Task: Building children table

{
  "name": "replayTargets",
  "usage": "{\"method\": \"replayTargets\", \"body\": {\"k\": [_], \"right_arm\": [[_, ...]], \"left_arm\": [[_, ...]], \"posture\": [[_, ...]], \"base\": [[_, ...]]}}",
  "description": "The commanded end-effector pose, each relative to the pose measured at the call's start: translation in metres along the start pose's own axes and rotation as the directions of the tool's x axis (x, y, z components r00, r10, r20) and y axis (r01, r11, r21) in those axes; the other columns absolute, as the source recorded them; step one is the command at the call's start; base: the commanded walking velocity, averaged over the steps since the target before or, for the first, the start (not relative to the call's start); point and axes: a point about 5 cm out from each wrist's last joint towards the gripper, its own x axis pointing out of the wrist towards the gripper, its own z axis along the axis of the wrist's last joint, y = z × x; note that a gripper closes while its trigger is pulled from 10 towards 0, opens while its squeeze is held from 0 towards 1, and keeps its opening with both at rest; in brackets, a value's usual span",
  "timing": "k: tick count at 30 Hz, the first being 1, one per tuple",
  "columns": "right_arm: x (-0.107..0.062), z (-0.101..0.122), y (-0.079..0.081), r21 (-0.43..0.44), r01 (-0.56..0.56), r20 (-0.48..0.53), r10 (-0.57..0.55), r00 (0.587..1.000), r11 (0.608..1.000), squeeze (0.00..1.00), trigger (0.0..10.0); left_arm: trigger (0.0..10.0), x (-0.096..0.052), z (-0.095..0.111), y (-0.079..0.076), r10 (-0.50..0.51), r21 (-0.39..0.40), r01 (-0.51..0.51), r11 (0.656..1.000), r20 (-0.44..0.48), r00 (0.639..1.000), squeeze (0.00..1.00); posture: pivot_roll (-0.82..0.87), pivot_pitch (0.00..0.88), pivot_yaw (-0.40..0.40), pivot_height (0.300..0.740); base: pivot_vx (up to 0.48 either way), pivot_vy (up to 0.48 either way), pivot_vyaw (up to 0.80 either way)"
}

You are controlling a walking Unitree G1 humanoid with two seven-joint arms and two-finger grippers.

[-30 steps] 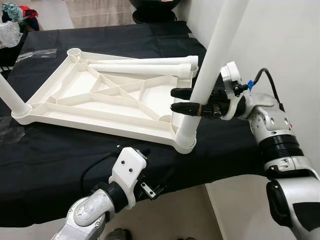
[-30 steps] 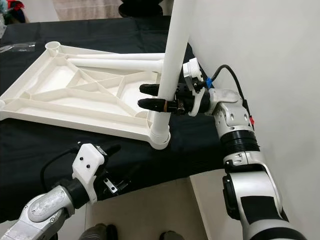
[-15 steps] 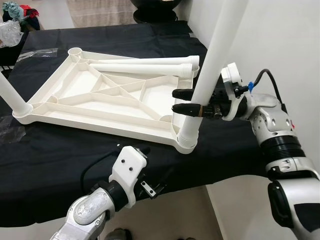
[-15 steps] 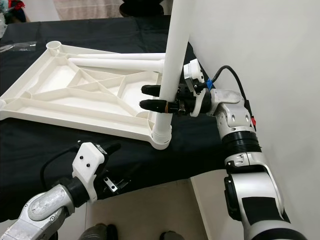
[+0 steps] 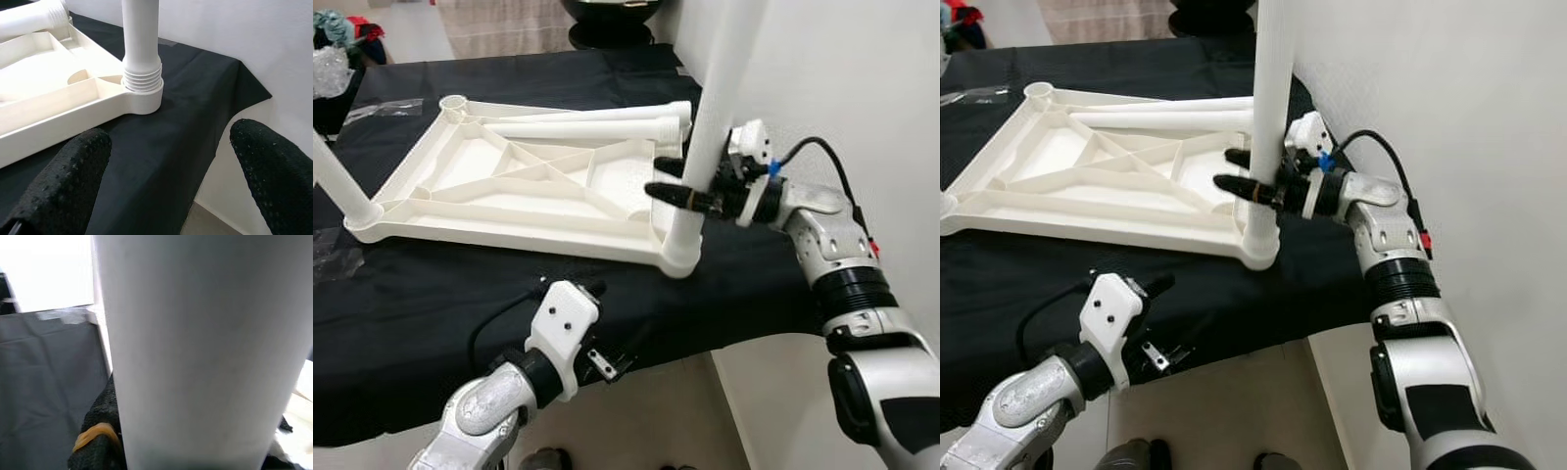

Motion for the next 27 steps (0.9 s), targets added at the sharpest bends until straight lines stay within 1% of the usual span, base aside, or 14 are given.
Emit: {"method": "replayTargets", "body": {"k": [1,3,5,7,9,10,11,13,14,15,17,18,20,27], "right_arm": [[-0.005,-0.039,-0.001,0.088,0.134,-0.186,-0.116,0.976,0.987,0.00,10.0],[-0.005,-0.039,-0.001,0.088,0.134,-0.186,-0.116,0.976,0.987,0.00,10.0],[-0.003,-0.045,-0.010,0.103,0.299,-0.245,-0.267,0.932,0.949,0.00,10.0],[-0.003,-0.048,-0.012,0.102,0.348,-0.269,-0.311,0.911,0.932,0.00,10.0],[-0.003,-0.048,-0.012,0.102,0.348,-0.269,-0.311,0.911,0.932,0.00,10.0],[-0.002,-0.051,-0.013,0.113,0.404,-0.290,-0.359,0.887,0.908,0.00,10.0],[-0.002,-0.051,-0.013,0.113,0.404,-0.290,-0.359,0.887,0.908,0.00,10.0],[-0.002,-0.055,-0.016,0.125,0.498,-0.314,-0.442,0.840,0.858,0.00,10.0],[-0.002,-0.055,-0.016,0.125,0.498,-0.314,-0.442,0.840,0.858,0.00,10.0],[-0.001,-0.056,-0.018,0.148,0.534,-0.314,-0.472,0.824,0.833,0.00,10.0],[0.001,-0.055,-0.019,0.196,0.566,-0.298,-0.501,0.812,0.801,0.00,10.0],[0.001,-0.055,-0.019,0.196,0.566,-0.298,-0.501,0.812,0.801,0.00,10.0],[0.002,-0.053,-0.022,0.259,0.594,-0.281,-0.529,0.801,0.761,0.00,10.0],[0.004,-0.052,-0.023,0.299,0.605,-0.270,-0.543,0.795,0.737,0.00,10.0]], "left_arm": [[10.0,-0.001,-0.004,0.001,0.001,-0.006,-0.002,1.000,-0.021,1.000,0.00],[10.0,-0.001,-0.004,0.001,0.001,-0.006,-0.002,1.000,-0.021,1.000,0.00],[10.0,-0.001,-0.004,0.002,0.009,-0.005,-0.009,1.000,-0.018,1.000,0.00],[10.0,-0.001,-0.003,0.001,0.010,-0.005,-0.010,1.000,-0.017,1.000,0.00],[10.0,-0.001,-0.003,0.001,0.010,-0.005,-0.010,1.000,-0.017,1.000,0.00],[10.0,-0.001,-0.004,0.001,0.011,-0.004,-0.011,1.000,-0.017,1.000,0.00],[10.0,-0.001,-0.004,0.001,0.011,-0.004,-0.011,1.000,-0.017,1.000,0.00],[10.0,-0.001,-0.004,0.002,0.015,-0.003,-0.015,1.000,-0.017,1.000,0.00],[10.0,-0.001,-0.004,0.002,0.015,-0.003,-0.015,1.000,-0.017,1.000,0.00],[10.0,-0.001,-0.004,0.002,0.016,-0.002,-0.016,1.000,-0.017,1.000,0.00],[10.0,-0.001,-0.004,0.001,0.015,-0.001,-0.015,1.000,-0.017,1.000,0.00],[10.0,-0.001,-0.004,0.001,0.015,-0.001,-0.015,1.000,-0.017,1.000,0.00],[10.0,-0.001,-0.004,0.001,0.014,0.003,-0.014,1.000,-0.017,1.000,0.00],[10.0,-0.002,-0.004,0.001,0.015,0.008,-0.015,1.000,-0.018,1.000,0.00]], "posture": [[0.08,0.182,-0.042,0.740],[0.08,0.182,-0.042,0.740],[0.08,0.180,-0.045,0.740],[0.08,0.180,-0.047,0.740],[0.08,0.180,-0.047,0.740],[0.08,0.180,-0.047,0.740],[0.08,0.180,-0.047,0.740],[0.08,0.174,-0.047,0.740],[0.08,0.174,-0.047,0.740],[0.08,0.171,-0.047,0.740],[0.08,0.168,-0.047,0.740],[0.08,0.168,-0.047,0.740],[0.08,0.165,-0.048,0.740],[0.08,0.162,-0.048,0.740]], "base": [[0.000,0.000,0.00],[0.000,0.000,0.00],[0.000,0.000,0.00],[0.000,0.000,0.00],[0.000,0.000,0.00],[0.000,0.000,0.00],[0.000,0.000,0.00],[0.000,0.000,0.00],[0.000,0.000,0.00],[0.000,0.000,0.00],[0.000,0.000,0.00],[0.000,0.000,0.00],[0.000,0.000,0.00],[0.000,0.000,0.00]]}}
